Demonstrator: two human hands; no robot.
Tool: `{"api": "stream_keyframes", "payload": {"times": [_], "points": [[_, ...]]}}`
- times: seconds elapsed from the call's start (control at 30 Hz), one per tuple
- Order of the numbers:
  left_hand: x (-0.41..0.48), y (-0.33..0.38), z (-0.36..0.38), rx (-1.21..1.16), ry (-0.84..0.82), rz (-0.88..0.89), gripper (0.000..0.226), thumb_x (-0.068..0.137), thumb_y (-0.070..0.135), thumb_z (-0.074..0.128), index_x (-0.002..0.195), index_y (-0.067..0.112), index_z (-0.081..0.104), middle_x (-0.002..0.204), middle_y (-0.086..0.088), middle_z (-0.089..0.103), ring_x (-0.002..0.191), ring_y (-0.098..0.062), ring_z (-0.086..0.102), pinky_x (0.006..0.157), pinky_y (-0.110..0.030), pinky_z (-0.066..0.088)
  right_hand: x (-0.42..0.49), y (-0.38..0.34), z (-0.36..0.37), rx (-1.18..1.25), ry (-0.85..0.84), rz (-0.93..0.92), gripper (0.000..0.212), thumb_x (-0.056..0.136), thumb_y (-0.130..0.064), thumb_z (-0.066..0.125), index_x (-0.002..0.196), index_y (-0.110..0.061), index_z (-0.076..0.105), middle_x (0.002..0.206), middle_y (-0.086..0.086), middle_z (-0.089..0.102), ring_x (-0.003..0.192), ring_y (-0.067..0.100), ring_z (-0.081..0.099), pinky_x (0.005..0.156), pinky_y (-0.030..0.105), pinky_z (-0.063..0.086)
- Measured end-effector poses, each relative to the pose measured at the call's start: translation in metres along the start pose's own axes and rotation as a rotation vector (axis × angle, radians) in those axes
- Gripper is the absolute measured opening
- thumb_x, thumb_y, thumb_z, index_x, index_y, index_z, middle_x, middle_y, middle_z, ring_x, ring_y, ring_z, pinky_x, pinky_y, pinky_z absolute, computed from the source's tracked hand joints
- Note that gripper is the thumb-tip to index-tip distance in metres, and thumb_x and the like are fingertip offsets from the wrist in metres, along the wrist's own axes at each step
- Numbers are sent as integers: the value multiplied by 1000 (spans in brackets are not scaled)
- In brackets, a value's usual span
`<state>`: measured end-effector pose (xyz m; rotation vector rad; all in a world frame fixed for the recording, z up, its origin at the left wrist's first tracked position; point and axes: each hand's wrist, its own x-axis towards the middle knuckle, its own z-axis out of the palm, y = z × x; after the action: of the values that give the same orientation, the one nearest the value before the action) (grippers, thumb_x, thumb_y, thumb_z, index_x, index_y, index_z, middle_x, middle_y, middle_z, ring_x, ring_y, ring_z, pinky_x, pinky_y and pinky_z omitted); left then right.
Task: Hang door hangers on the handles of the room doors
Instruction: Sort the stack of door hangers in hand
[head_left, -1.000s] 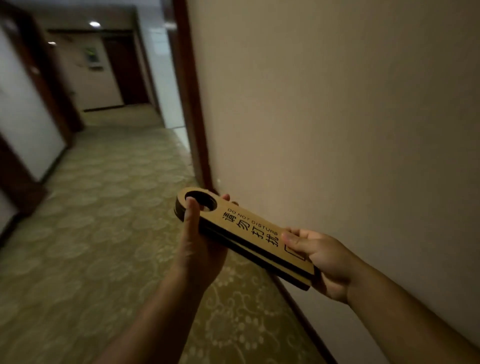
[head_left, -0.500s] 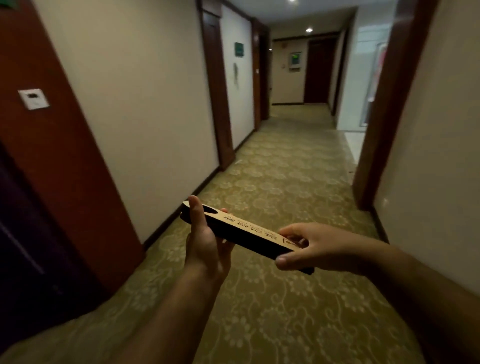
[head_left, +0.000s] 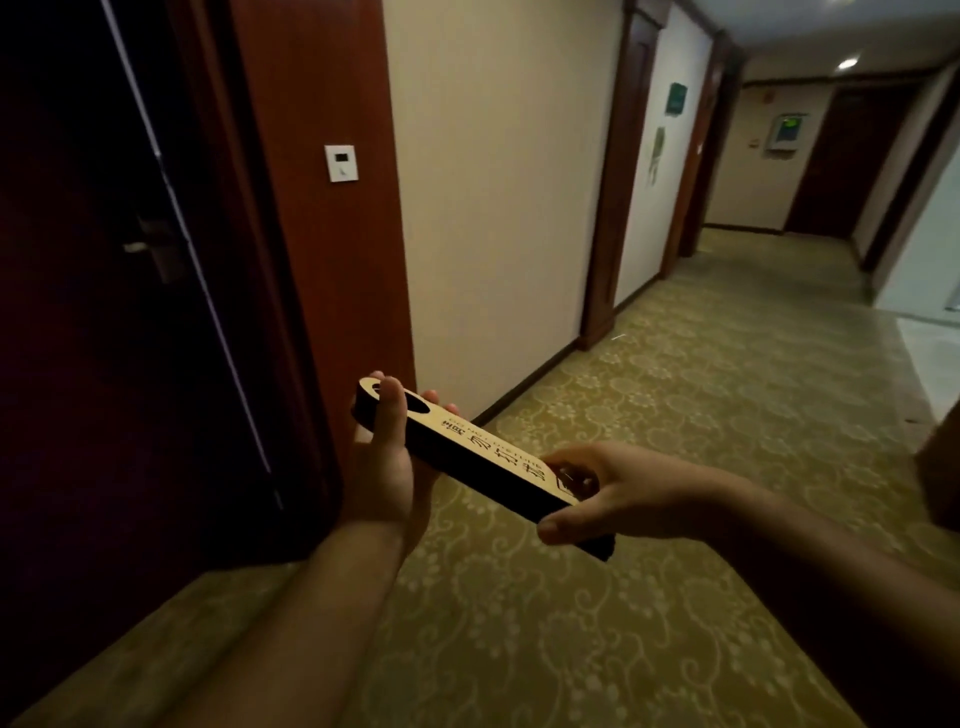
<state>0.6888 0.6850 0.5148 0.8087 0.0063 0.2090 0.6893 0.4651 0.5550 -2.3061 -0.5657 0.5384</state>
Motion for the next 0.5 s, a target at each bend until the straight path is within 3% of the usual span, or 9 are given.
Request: {"api": "stream_keyframes", "payload": {"times": [0.07, 0.17, 0.23, 0.33, 0.43, 0.5], "points": [[20, 21, -18, 46, 59, 47, 45, 85, 46, 60, 125, 32, 48, 122, -16, 60, 103, -29, 69, 89, -55, 54, 41, -15, 7, 68, -45, -29, 51, 80, -48, 74, 123, -25, 61, 95, -8, 69, 83, 9, 68, 67, 24, 54], [46, 45, -46, 134, 110, 102, 54, 86, 50, 57, 134, 31, 43, 121, -12, 65, 101, -25, 71, 76, -47, 60, 97, -33, 14, 88, -101, -33, 50, 77, -51, 75, 119, -26, 62, 99, -5, 69, 86, 10, 67, 71, 25, 53], [66, 55, -68, 198, 140, 119, 62, 83, 53, 56, 138, 29, 42, 120, -11, 67, 105, -25, 70, 79, -46, 58, 133, -40, 19, 25, -91, -54, 50, 74, -52, 78, 115, -29, 61, 100, -9, 69, 88, 6, 68, 75, 25, 56], [96, 71, -97, 336, 197, 57, 67, 78, 60, 52, 130, 19, 57, 115, -9, 72, 111, -27, 66, 91, -44, 53, 186, -41, 27, -33, -75, -87, 65, 64, -59, 81, 116, -31, 56, 106, -12, 68, 95, 7, 68, 81, 32, 59], [127, 84, -121, 353, 251, -7, 61, 79, 60, 52, 119, 16, 64, 112, -9, 74, 108, -27, 68, 97, -47, 51, 240, -42, 32, -111, -27, -129, 72, 60, -58, 83, 119, -32, 49, 106, -15, 65, 91, 2, 66, 71, 22, 57], [153, 94, -135, 371, 292, 6, 46, 87, 52, 53, 112, 14, 65, 108, -11, 74, 102, -28, 70, 93, -48, 53, 277, -48, 29, -167, -6, -173, 69, 64, -54, 82, 118, -32, 46, 102, -17, 63, 84, -1, 65, 62, 17, 53]]}}
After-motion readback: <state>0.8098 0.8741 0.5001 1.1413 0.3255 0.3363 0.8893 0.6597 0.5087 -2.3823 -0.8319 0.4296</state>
